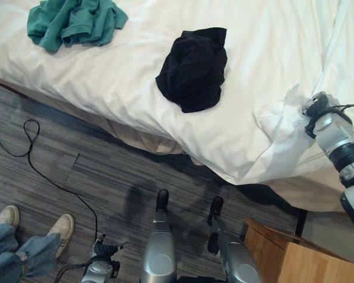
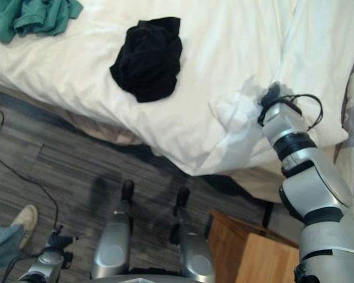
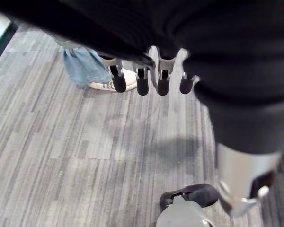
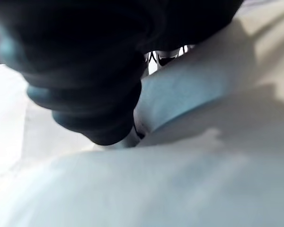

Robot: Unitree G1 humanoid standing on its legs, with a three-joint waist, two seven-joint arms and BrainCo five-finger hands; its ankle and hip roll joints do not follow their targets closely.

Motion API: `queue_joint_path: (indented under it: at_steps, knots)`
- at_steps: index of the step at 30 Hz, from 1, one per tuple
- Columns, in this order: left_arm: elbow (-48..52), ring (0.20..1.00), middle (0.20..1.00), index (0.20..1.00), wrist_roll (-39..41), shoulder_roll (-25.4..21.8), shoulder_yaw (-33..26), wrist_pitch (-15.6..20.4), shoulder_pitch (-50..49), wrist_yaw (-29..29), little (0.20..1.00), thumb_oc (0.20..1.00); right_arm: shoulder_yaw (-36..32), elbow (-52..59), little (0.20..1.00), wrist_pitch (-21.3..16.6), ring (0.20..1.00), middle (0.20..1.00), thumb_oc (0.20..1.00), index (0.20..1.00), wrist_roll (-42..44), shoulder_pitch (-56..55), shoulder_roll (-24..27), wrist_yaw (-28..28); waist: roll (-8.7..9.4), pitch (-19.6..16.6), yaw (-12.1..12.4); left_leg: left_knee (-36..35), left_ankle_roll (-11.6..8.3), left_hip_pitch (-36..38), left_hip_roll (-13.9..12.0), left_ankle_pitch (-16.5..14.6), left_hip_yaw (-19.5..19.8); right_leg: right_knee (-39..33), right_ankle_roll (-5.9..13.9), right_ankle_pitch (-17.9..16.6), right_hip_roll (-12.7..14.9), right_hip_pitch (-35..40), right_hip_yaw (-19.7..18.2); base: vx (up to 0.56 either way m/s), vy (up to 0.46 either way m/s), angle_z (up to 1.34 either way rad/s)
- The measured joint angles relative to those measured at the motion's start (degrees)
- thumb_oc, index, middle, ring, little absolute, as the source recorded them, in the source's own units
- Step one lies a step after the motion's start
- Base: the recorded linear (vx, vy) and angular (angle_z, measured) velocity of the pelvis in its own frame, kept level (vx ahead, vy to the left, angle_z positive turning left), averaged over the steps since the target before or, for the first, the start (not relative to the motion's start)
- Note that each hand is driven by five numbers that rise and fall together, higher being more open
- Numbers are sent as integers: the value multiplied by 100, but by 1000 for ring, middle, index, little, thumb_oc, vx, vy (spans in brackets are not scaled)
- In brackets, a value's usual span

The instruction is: Tidy up the quilt and then pick up the clothes from the bed and put them into the laundry hamper.

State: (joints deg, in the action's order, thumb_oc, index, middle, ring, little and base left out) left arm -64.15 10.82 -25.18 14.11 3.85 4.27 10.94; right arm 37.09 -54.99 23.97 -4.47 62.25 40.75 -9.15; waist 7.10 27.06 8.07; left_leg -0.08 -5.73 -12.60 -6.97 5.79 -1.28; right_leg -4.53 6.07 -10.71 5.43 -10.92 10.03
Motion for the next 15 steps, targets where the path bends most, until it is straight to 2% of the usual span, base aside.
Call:
queue_joint_path:
  at_steps: [3, 6, 8, 11, 12, 15]
  knots:
    - [3, 1000, 1000, 1000, 27, 0, -5, 38, 123, -8, 1000, 1000, -31, -26, 200, -73, 200, 200, 200, 200, 82, -28, -64, -222, -39, 24, -3, -12, 0, 54, 0, 0, -72, 0, -7, -12, 1, 5, -50, -63, 52, -9]
    - [-10, 1000, 1000, 1000, 27, 7, -5, 75, 108, -10, 1000, 1000, -143, 11, 200, -312, 200, 200, 200, 200, 393, -117, -63, -512, -45, 25, -25, -93, 12, 175, 2, 10, -151, 0, -9, -14, 3, 41, -118, -44, 46, -12]
    - [-1, 1000, 1000, 1000, 23, 14, -22, 87, 108, -8, 1000, 1000, -465, 261, 200, -485, 200, 200, 200, 200, 603, -333, -31, -758, -48, 22, -72, -95, 12, 192, 11, 10, -164, 0, -8, -15, 12, 53, -131, -26, 36, -4]
    - [26, 1000, 1000, 1000, 6, 58, -77, 97, 40, 9, 1000, 1000, -1348, 1540, 200, -710, 200, 200, 200, 200, 736, -1228, 67, -1197, -39, 17, -179, -139, 13, 289, 25, 10, -249, 0, -3, -20, 15, 75, -264, 2, 61, -11]
    - [96, 1000, 1000, 1000, -46, 114, -120, 59, -24, 32, 1000, 1000, -1923, 2538, 200, -712, 200, 200, 200, 200, 741, -1976, 81, -1308, -48, 10, -263, -210, 14, 415, 68, 8, -325, 1, 3, -23, 15, 124, -355, 21, 84, -24]
    - [150, 1000, 1000, 1000, -110, 281, -237, 44, -222, 54, 1000, 1000, -2514, 3961, 200, -775, 200, 200, 200, 200, 727, -3271, 62, -1627, -66, 1, -573, -314, 26, 653, 92, 1, -491, 0, 6, -21, 48, 238, -504, 29, 70, -28]
